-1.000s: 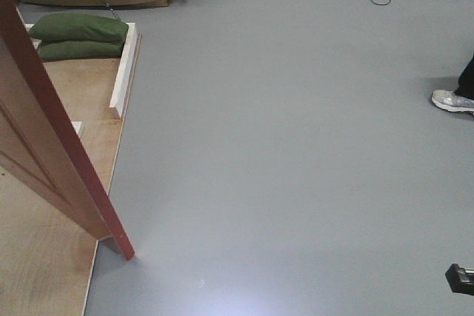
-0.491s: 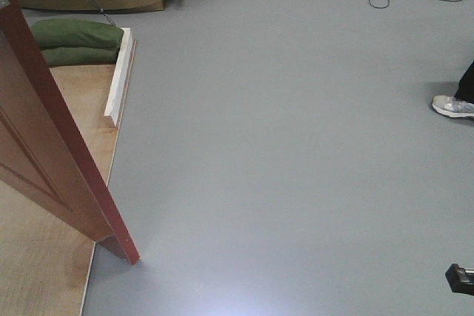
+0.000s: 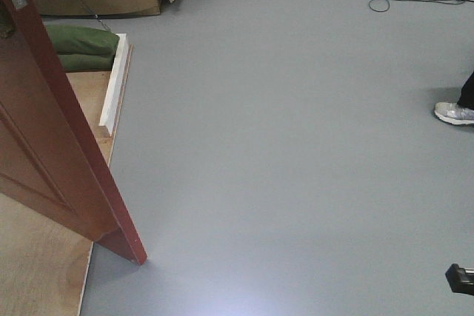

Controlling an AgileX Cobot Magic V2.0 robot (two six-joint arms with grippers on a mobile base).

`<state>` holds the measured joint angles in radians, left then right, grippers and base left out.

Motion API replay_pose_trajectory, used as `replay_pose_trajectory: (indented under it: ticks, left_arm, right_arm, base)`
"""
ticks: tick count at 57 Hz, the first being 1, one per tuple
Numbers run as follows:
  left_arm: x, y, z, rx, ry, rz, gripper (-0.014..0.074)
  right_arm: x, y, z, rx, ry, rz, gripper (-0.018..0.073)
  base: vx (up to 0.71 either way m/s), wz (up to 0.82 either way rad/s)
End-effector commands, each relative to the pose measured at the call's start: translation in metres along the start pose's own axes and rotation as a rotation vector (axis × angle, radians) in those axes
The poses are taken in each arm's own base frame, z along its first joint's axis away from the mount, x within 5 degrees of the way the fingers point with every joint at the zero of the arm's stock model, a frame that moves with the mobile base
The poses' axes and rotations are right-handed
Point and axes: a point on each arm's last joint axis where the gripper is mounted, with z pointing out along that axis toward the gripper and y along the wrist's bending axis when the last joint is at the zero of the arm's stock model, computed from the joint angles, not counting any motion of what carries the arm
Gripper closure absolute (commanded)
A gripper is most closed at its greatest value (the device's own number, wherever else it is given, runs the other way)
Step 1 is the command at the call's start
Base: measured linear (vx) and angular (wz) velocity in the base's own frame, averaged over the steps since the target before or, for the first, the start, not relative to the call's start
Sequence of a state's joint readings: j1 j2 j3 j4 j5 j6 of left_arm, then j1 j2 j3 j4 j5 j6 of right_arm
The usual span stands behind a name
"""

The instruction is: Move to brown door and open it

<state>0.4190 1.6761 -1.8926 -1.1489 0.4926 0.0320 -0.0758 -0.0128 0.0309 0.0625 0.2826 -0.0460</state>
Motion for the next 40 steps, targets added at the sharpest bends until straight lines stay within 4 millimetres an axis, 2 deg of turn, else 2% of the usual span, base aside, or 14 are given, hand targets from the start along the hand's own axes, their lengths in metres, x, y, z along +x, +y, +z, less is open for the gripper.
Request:
replay_pose_trajectory:
  ticks: [1,40]
  left_arm:
    - [-0.0058,-0.0271,-0.013,0.073,-0.049,-0.007,0.06]
    - [-0.0058,-0.0271,-0.013,0.073,-0.049,-0.007,0.06]
  right_arm:
    - [-0.0062,-0.0003,-0.0006,0.002,-0.087,-0.006,0.0559]
    - [-0.0062,-0.0003,-0.0006,0.002,-0.087,-0.006,0.0559]
  base:
    - [0.13,-0.01]
    - [0.13,0.0]
